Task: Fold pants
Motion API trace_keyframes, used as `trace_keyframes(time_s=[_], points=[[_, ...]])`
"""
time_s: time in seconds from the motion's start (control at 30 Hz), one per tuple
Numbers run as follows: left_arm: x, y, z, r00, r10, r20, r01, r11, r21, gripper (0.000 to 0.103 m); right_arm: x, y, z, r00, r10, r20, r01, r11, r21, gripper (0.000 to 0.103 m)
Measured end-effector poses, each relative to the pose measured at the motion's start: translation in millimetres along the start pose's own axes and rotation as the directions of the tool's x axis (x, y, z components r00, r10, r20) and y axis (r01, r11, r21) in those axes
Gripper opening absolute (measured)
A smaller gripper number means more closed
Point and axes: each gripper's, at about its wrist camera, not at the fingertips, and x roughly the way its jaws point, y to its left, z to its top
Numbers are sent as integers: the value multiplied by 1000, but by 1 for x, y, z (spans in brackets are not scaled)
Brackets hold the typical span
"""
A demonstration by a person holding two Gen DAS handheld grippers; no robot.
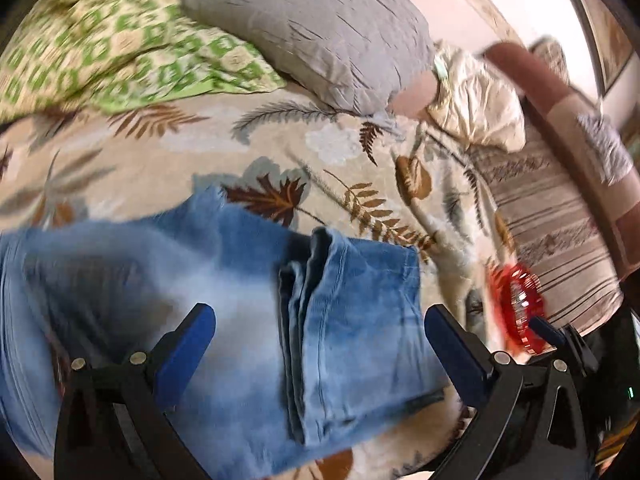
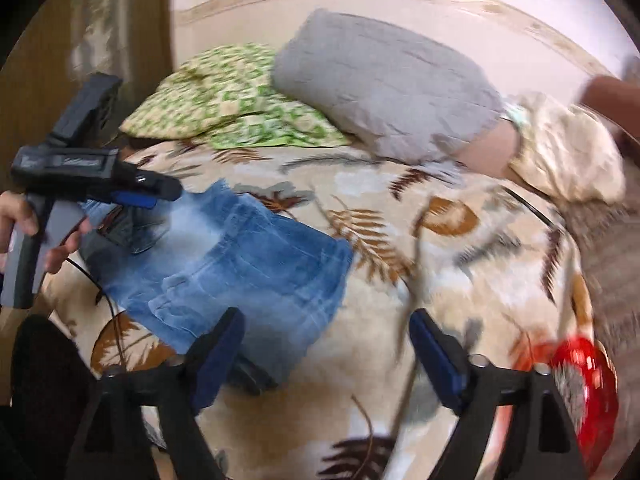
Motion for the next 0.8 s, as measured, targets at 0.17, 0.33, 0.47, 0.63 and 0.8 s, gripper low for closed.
trace_keyframes(time_s=[0.17, 0.33, 0.47, 0.63, 0.8], points=[[27, -16, 21, 997, 47, -53, -44, 998, 53, 103, 14, 14, -18, 996, 59, -66, -61, 997, -36, 89], [61, -17, 33, 982, 155, -110, -147, 986, 76, 103, 41, 42, -24, 993, 32, -116, -54, 980, -192, 89], [86, -20, 34, 969, 198, -148, -186, 978, 91, 103, 71, 63, -24, 991, -38, -125, 0, 958, -287, 88], [110, -28, 28, 940, 266, -212, -235, 959, 161, 32, 92, 62, -25, 991, -34, -129, 7, 978, -208, 40], [93, -30, 27, 951, 246, -188, -211, 959, 189, 19, 86, 63, -32, 994, -51, -93, 30, 977, -211, 32]])
